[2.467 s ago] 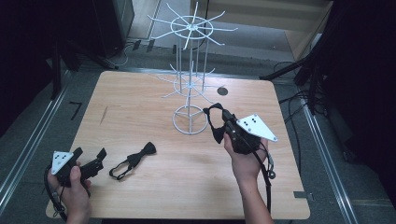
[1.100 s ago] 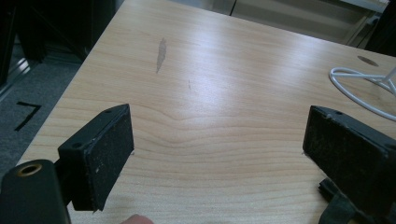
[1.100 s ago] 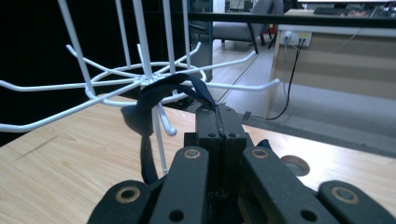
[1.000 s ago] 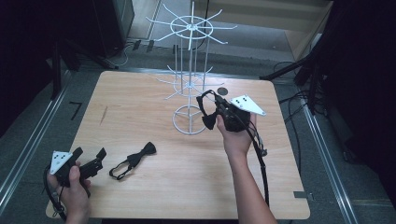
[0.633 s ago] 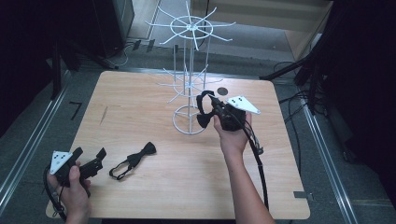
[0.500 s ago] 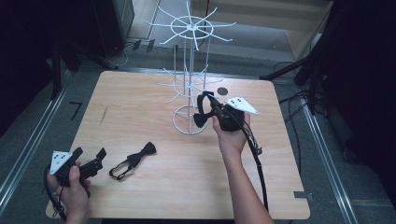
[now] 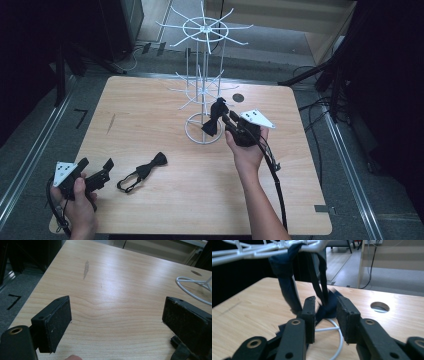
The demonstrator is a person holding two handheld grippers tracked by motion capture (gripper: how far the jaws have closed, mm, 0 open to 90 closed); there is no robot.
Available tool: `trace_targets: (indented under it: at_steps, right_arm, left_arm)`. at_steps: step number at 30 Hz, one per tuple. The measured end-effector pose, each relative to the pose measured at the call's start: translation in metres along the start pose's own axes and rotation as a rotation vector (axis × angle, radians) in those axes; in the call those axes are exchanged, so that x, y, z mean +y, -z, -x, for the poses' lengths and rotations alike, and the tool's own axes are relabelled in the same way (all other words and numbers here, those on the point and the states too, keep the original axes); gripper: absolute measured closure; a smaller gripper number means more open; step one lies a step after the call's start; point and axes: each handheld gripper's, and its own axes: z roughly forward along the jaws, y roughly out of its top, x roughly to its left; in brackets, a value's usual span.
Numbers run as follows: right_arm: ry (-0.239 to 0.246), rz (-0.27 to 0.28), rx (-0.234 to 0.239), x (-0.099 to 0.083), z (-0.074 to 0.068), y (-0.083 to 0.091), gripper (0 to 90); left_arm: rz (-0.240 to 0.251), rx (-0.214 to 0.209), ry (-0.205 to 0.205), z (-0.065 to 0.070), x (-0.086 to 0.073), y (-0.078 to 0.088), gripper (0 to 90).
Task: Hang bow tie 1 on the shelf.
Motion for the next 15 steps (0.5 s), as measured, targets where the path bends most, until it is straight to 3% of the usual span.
trace_targets:
  at_steps: [7, 12, 15]
  right_arm:
    - [0.063, -0.003, 0.001, -0.014, -0.010, 0.019, 66.0]
    - [0.110, -0.010, 0.029, -0.024, -0.022, 0.029, 66.0]
    - [0.113, -0.014, 0.051, -0.028, -0.030, 0.031, 66.0]
  left_arm:
    - [-0.001, 0.002, -0.003, 0.000, 0.000, 0.000, 9.6]
    - [-0.001, 0.003, -0.004, 0.001, 0.000, 0.000, 9.6]
    - [-0.003, 0.004, -0.005, 0.001, 0.000, 0.000, 9.6]
